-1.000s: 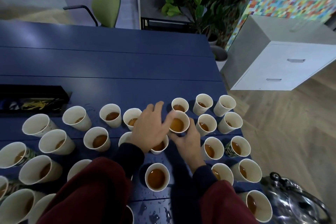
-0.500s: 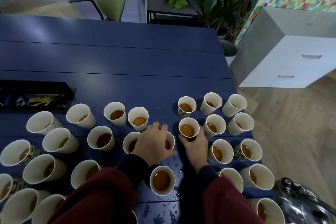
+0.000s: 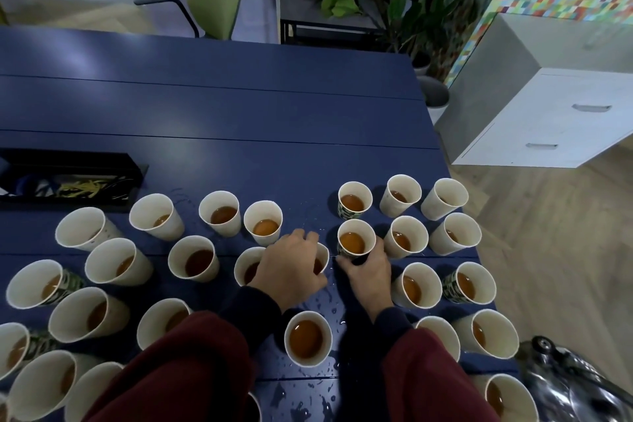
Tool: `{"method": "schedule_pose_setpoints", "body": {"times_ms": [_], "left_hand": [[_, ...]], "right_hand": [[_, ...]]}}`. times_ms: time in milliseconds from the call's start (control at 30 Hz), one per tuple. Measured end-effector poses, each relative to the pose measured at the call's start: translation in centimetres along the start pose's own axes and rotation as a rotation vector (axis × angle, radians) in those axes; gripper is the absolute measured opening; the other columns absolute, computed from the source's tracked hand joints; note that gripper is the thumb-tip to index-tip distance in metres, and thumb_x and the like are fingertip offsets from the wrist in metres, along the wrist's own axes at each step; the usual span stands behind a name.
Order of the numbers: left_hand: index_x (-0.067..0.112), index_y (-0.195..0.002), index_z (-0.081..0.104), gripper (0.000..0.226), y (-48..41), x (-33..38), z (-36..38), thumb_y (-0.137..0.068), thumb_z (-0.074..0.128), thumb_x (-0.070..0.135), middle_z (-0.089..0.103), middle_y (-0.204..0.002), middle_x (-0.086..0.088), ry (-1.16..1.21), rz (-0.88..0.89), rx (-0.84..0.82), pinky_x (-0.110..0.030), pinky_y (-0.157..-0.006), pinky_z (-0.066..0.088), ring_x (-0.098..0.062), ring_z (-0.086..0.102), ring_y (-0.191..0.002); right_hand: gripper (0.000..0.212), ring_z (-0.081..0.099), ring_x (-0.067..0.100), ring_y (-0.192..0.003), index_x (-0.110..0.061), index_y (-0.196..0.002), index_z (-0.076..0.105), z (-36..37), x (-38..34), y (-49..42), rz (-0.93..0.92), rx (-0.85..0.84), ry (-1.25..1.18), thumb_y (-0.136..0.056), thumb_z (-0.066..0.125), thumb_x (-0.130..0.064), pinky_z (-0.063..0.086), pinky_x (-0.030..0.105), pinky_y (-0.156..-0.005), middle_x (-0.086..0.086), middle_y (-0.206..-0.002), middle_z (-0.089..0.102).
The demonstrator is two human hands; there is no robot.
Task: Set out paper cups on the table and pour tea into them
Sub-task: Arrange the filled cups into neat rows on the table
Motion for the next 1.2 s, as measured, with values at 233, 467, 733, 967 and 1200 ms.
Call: {"method": "schedule_pose_setpoints", "body": {"times_ms": [233,467,733,967,1200], "left_hand": [[0.020,-0.117,0.049,0.046,0.3,1.3,-2.4,-0.084,0.063,0.048,0.057,-0.116,0.000,-0.013,-0.012,0.078,-0.027,-0.072,0.034,-0.021,0.058,-0.105],[0.021,-0.112,0.051,0.043,2.3,3.8,-4.9,-0.082,0.061,0.050,0.058,-0.110,0.001,-0.019,0.072,0.158,-0.028,-0.072,0.036,-0.020,0.060,-0.102],[0.026,-0.116,0.052,0.048,5.7,5.0,-5.5,-0.080,0.063,0.056,0.058,-0.107,0.006,0.070,0.118,0.190,-0.035,-0.083,0.053,-0.013,0.056,-0.098],[0.026,-0.137,0.042,0.074,8.6,4.4,-3.7,-0.077,0.066,0.064,0.053,-0.126,0.004,0.240,0.131,0.203,-0.035,-0.091,0.049,-0.015,0.052,-0.114],[0.018,-0.146,0.033,0.061,11.5,2.7,0.3,-0.096,0.054,0.046,0.043,-0.140,-0.004,0.242,-0.115,0.151,-0.032,-0.096,0.040,-0.022,0.045,-0.125]], "right_hand": [[0.061,0.057,0.030,-0.123,-0.010,-0.135,0.046,-1.1,-0.7,3.0,0.168,0.002,-0.093,-0.083,0.077,-0.011,0.046,0.039,-0.106,0.014,-0.131,0.060],[0.065,0.055,0.005,-0.124,-0.024,-0.132,0.051,-2.7,-2.7,8.8,-0.224,-0.151,-0.219,-0.077,0.080,-0.004,0.046,0.026,-0.107,-0.009,-0.131,0.060],[0.065,0.061,0.006,-0.115,-0.032,-0.128,0.054,-4.0,-4.4,11.5,-0.409,-0.120,-0.268,-0.074,0.089,-0.027,0.050,0.020,-0.092,-0.016,-0.122,0.063],[0.055,0.064,0.013,-0.110,-0.026,-0.123,0.059,-3.2,-2.2,12.0,-0.411,0.003,-0.232,-0.074,0.084,-0.037,0.054,0.044,-0.091,-0.009,-0.118,0.066],[0.042,0.065,0.004,-0.098,-0.023,-0.112,0.061,-2.6,0.5,10.6,-0.209,0.155,-0.270,-0.078,0.086,-0.019,0.053,0.032,-0.089,-0.012,-0.105,0.069]]}}
Point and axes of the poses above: each hand's wrist, its own y-axis away from the middle knuckle, its own z-axis out of the palm, x = y × z, the point moved 2 cm from there along -y, towards the middle knuckle
